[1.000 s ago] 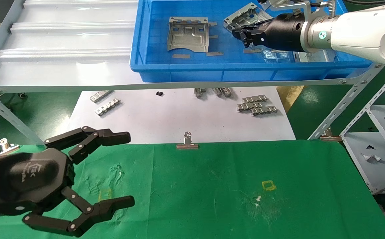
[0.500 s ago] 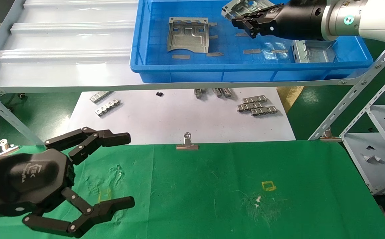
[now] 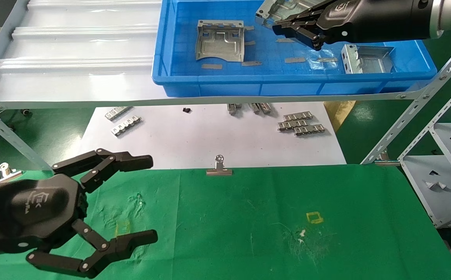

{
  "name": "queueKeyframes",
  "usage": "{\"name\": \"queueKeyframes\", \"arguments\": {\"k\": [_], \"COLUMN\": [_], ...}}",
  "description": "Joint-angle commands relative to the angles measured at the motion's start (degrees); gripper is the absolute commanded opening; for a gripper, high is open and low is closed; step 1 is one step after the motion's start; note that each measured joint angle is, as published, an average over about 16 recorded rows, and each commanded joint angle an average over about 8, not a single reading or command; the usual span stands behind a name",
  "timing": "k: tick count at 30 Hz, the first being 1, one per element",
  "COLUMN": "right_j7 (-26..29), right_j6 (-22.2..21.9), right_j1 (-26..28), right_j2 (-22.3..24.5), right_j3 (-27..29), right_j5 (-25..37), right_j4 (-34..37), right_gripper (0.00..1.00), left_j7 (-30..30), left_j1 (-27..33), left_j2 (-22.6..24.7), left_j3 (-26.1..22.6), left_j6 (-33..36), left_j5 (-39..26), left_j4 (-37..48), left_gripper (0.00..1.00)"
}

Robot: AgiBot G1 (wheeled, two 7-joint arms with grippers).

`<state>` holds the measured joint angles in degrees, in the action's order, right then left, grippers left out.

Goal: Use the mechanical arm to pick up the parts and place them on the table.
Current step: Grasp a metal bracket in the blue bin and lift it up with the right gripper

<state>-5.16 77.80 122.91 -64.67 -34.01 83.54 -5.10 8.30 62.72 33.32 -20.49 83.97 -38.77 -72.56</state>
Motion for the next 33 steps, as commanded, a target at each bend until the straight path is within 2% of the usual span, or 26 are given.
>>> {"name": "queueKeyframes", "arguments": {"k": [1,6,10,15,19,27,33], "right_j7": [-0.8,-4.2,-6.8,-9.2,-9.8,-4.0,-1.6], "right_j6": [3.0,11.1,13.9,14.5,14.6,14.2,13.9], "right_j1": [0.9,1.8,1.1,-1.1,-3.7,-8.0,-10.1], "right_j2": [0.6,1.6,1.8,3.0,6.1,15.1,19.7], "right_j3": [-0.2,-0.7,-1.9,-5.0,-9.0,-19.7,-29.8], "right_j5": [0.2,0.3,0.1,-1.6,-5.7,-17.6,-21.6], "right_j4": [-0.2,-1.2,-3.1,-9.0,-17.4,-35.6,-42.1], "right_gripper": [0.00,0.00,0.00,0.00,0.00,0.00,0.00], "left_j7": [0.0,0.0,0.0,0.0,0.0,0.0,0.0], "left_j1": [0.0,0.0,0.0,0.0,0.0,0.0,0.0], "left_j2": [0.0,0.0,0.0,0.0,0.0,0.0,0.0], "left_j3": [0.0,0.0,0.0,0.0,0.0,0.0,0.0], "left_j6": [0.0,0.0,0.0,0.0,0.0,0.0,0.0], "left_j5": [0.0,0.0,0.0,0.0,0.0,0.0,0.0], "left_j4": [0.0,0.0,0.0,0.0,0.0,0.0,0.0], "left_gripper": [1.00,1.00,1.00,1.00,1.00,1.00,1.00]}}
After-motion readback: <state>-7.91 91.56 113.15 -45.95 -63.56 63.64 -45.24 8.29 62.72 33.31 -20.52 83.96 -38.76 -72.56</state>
